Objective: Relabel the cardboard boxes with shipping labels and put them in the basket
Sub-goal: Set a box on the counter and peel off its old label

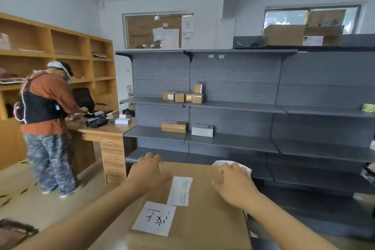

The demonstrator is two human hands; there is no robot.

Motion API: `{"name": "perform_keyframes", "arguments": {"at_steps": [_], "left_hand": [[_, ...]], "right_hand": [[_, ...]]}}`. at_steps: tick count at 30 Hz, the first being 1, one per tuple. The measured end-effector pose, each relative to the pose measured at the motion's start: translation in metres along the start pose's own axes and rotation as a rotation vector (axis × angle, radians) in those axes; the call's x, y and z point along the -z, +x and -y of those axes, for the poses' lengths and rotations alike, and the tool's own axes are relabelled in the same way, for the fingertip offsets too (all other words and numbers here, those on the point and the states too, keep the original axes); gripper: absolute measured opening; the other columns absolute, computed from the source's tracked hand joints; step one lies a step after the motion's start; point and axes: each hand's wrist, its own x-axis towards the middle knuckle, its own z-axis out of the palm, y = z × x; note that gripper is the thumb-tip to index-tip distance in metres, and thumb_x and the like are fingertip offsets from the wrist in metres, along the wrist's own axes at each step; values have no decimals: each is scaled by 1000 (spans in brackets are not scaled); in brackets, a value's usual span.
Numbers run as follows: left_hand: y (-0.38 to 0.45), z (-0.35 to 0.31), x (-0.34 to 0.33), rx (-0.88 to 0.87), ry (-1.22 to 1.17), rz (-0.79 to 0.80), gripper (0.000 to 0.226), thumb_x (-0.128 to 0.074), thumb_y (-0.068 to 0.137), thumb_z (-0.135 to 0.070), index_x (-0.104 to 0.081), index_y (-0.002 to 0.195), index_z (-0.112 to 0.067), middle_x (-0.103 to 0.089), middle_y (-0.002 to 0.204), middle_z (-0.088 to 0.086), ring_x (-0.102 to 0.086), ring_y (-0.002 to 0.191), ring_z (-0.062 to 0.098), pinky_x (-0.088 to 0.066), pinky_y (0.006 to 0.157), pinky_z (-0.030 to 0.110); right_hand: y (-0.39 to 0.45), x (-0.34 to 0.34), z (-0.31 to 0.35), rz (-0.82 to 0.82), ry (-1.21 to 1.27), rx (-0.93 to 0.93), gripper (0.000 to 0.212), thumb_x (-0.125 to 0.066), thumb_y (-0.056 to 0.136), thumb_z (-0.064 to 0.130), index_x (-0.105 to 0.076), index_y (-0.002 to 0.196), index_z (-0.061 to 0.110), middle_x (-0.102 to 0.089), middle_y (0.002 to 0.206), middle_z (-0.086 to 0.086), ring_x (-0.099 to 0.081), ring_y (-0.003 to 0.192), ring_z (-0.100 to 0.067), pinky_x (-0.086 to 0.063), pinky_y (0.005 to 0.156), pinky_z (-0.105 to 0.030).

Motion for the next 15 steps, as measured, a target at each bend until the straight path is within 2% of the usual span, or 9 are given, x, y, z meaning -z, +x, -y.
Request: {"name": "perform_keyframes", "arguments": {"at_steps": [3, 5, 8, 10, 11, 12, 15], "left_hand": [[5, 9, -5, 175, -158, 78, 64, -56, 82, -54, -45, 133, -18, -47, 132, 5, -47, 118, 23, -45, 93, 35], [5, 14, -7, 300, -311, 189, 70, -57, 84, -53, -40, 139, -13, -47, 138, 9, -47, 123, 27, -44, 96, 35], [0, 15, -10, 437, -491, 337, 75, -56, 89, -49, -31, 146, -7, -45, 143, 11, -45, 129, 28, -39, 101, 34], [-6, 16, -12, 428, -494, 413, 70, -53, 90, -48, -33, 144, -7, -50, 139, 11, -50, 124, 27, -40, 105, 36], [-10, 14, -12, 418, -492, 431, 68, -53, 91, -48, -33, 142, -9, -53, 135, 10, -53, 120, 26, -42, 103, 35], [-14, 10, -11, 410, -497, 444, 65, -52, 91, -47, -33, 141, -10, -55, 131, 8, -55, 115, 24, -43, 100, 34], [-20, 1, -10, 411, -547, 429, 63, -53, 92, -41, -30, 141, -9, -56, 128, 10, -56, 113, 26, -44, 100, 36]], "right_hand": [[8, -5, -1, -3, 149, -194, 50, -49, 92, 39, -36, 132, 14, -39, 134, -11, -37, 125, -33, -40, 96, -39], [9, -5, -1, 66, 226, -261, 48, -48, 91, 39, -39, 131, 15, -43, 134, -10, -43, 123, -32, -42, 97, -36], [8, -6, -3, 155, 366, -326, 44, -45, 86, 37, -46, 126, 19, -55, 121, -7, -55, 108, -25, -50, 88, -35], [5, -7, -5, 166, 460, -397, 24, -47, 87, 35, -56, 102, 17, -59, 97, -4, -59, 85, -17, -50, 68, -27], [3, -6, -5, 179, 487, -426, 15, -49, 89, 33, -53, 87, 19, -57, 88, -1, -56, 75, -13, -47, 58, -23], [1, -7, -6, 197, 503, -445, 15, -50, 90, 33, -49, 80, 22, -56, 84, 1, -54, 71, -11, -43, 54, -21], [-3, -9, -7, 219, 527, -479, 13, -52, 89, 33, -54, 81, 22, -59, 85, 2, -55, 72, -10, -40, 52, -21]]}}
